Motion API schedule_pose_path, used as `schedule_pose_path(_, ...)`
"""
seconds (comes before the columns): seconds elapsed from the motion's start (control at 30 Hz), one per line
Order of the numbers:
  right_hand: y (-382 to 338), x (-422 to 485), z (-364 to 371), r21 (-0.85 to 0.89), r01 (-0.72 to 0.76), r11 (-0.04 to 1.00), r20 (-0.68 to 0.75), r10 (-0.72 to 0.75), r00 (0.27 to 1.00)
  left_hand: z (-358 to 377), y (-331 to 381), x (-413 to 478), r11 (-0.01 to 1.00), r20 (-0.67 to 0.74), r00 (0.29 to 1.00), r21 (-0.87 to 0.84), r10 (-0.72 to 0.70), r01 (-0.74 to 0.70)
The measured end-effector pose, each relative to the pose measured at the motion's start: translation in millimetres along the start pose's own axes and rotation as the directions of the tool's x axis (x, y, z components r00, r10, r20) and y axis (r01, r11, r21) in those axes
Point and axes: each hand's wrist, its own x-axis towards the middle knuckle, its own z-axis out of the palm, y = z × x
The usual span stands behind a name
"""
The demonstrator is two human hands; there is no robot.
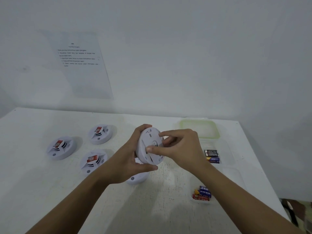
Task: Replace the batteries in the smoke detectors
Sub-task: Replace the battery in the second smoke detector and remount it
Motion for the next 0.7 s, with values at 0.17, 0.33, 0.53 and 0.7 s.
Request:
schedule_pose_path(0.17, -1.5, 0.8, -2.9, -0.021, -0.003, 1.000, -0.016, 0.002, 1.000, 3.0, 2.7, 4.8, 0.999, 0.009, 1.000, 0.048, 0.011, -0.011)
schedule_pose_path(0.33, 0.3, 1.1, -2.2, -0.019, -0.035, 0.999, -0.025, 0.034, 0.999, 3.9, 4.2, 7.2, 0.997, -0.010, 1.000, 0.077, 0.009, -0.008)
schedule_pose_path(0.53, 1.4, 5.0, -3.1, -0.033, -0.088, 0.996, -0.007, 0.088, 0.996, 7.0, 7.1, 7.5, 0.997, -0.017, 1.000, 0.072, 0.017, -0.016)
schedule_pose_path(0.7, -0.1, 5.1, 0.4, -0.075, -0.091, 0.993, -0.042, 0.088, 0.995, 10.3, 5.2, 6.9, 0.998, -0.025, 1.000, 0.059, 0.006, -0.005)
